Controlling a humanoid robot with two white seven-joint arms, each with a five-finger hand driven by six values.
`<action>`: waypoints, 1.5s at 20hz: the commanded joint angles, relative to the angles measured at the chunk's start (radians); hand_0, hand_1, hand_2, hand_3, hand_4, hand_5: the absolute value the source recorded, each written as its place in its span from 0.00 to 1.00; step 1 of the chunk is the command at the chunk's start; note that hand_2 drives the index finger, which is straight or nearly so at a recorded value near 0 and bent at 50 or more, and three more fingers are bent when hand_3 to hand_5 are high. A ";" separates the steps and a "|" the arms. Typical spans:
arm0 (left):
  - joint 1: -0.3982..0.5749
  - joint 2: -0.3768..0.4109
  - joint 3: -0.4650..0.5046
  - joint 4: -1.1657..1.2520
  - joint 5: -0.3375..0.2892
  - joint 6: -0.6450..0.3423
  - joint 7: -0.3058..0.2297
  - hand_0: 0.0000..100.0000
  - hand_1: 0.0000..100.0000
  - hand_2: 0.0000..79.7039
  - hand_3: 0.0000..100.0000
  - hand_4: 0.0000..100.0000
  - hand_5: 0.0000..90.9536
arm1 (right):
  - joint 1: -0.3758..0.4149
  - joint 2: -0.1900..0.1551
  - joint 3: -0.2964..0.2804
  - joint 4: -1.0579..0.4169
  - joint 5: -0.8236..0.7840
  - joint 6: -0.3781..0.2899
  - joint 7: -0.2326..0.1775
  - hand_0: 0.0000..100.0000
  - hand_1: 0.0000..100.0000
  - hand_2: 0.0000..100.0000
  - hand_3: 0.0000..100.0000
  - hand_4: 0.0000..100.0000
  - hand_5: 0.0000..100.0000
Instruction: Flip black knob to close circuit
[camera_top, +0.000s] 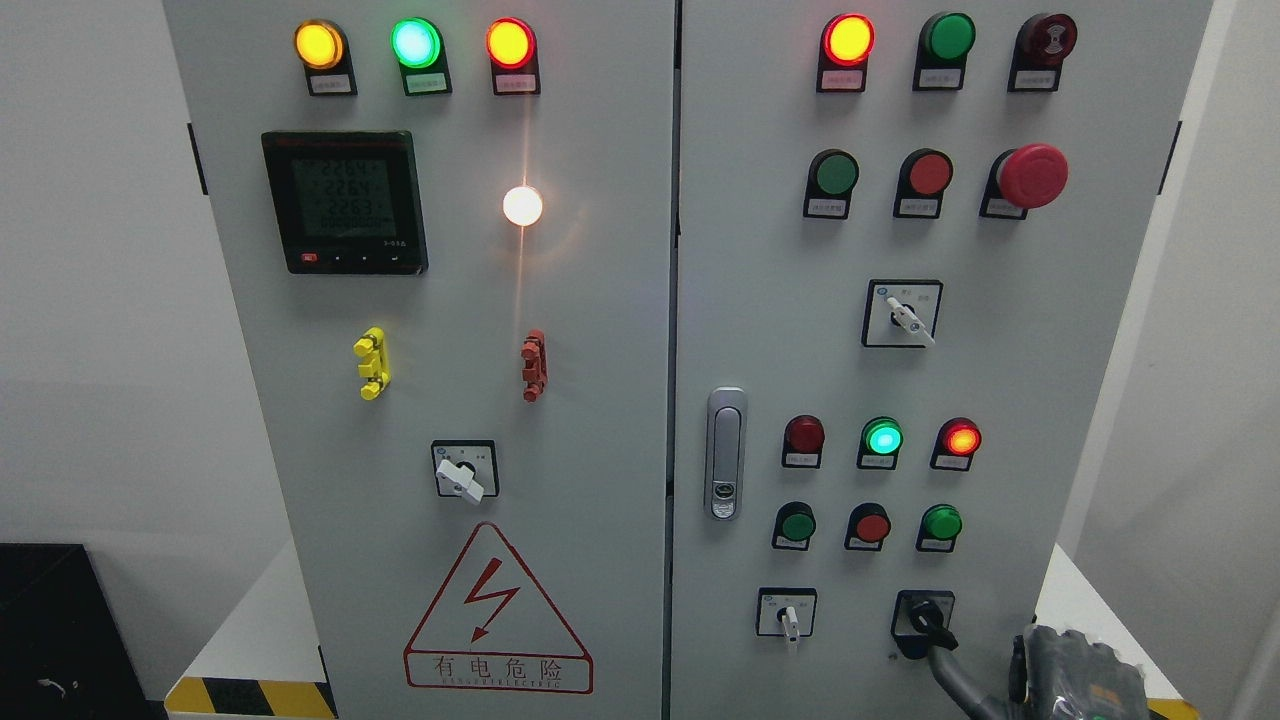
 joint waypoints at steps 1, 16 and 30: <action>0.006 0.000 0.000 0.000 0.000 0.000 0.001 0.12 0.56 0.00 0.00 0.00 0.00 | 0.000 0.000 -0.001 -0.006 -0.001 0.001 -0.002 0.00 0.01 0.90 1.00 0.95 0.98; 0.006 0.000 0.000 0.000 0.000 0.000 0.001 0.12 0.56 0.00 0.00 0.00 0.00 | 0.002 0.003 0.032 -0.006 -0.008 -0.005 -0.002 0.00 0.01 0.90 1.00 0.95 0.98; 0.006 0.000 0.000 0.000 0.000 0.000 0.001 0.12 0.56 0.00 0.00 0.00 0.00 | 0.023 0.005 0.094 -0.005 -0.008 -0.012 -0.008 0.00 0.01 0.89 1.00 0.95 0.98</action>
